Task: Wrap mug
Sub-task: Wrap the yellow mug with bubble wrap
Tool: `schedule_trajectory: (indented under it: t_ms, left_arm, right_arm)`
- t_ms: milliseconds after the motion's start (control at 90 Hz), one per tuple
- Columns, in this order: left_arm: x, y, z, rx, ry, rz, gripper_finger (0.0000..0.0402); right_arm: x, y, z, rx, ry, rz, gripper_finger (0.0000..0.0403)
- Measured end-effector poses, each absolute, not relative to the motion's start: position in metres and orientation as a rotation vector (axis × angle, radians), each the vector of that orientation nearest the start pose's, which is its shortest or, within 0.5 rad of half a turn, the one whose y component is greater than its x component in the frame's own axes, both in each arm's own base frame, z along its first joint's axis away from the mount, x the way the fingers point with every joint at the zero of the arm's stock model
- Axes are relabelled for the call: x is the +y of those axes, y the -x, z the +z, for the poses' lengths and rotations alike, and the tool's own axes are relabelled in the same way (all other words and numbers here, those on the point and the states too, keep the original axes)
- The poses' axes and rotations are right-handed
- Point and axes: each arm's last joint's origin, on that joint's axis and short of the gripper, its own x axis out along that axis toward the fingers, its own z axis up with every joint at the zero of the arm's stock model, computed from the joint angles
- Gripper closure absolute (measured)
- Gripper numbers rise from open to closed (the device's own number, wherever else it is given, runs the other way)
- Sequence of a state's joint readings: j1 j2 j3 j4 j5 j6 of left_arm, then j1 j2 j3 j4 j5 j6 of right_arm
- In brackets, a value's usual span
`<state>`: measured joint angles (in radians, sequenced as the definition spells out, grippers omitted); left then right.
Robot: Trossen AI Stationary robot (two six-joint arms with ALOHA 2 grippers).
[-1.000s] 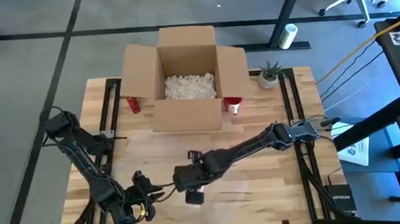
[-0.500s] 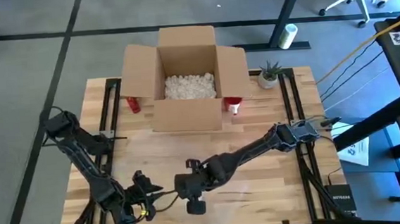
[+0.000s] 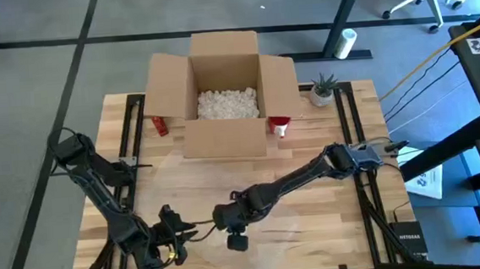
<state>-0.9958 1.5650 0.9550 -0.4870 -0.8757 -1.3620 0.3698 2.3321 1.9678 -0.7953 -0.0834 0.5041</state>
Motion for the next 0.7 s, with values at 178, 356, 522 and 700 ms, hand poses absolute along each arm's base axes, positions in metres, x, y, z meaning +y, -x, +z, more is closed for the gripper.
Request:
schedule_trajectory:
  t_ms: [178, 356, 522, 700]
  left_arm:
    - [-0.234, -0.178, 0.199, 0.559, 0.430, 0.319, 0.0328]
    - [-0.234, -0.178, 0.199, 0.559, 0.430, 0.319, 0.0328]
    - [-0.234, -0.178, 0.199, 0.559, 0.430, 0.318, 0.0328]
    - [-0.234, -0.178, 0.199, 0.561, 0.425, 0.318, 0.0328]
  right_arm:
    - [0.183, -0.462, 0.188, 1.197, -0.263, 0.114, 0.0403]
    - [0.185, -0.469, 0.217, 1.131, -0.256, 0.150, 0.0403]
    - [0.183, -0.467, 0.242, 1.116, -0.231, 0.125, 0.0403]
    - [0.178, -0.459, 0.266, 1.128, -0.171, 0.058, 0.0403]
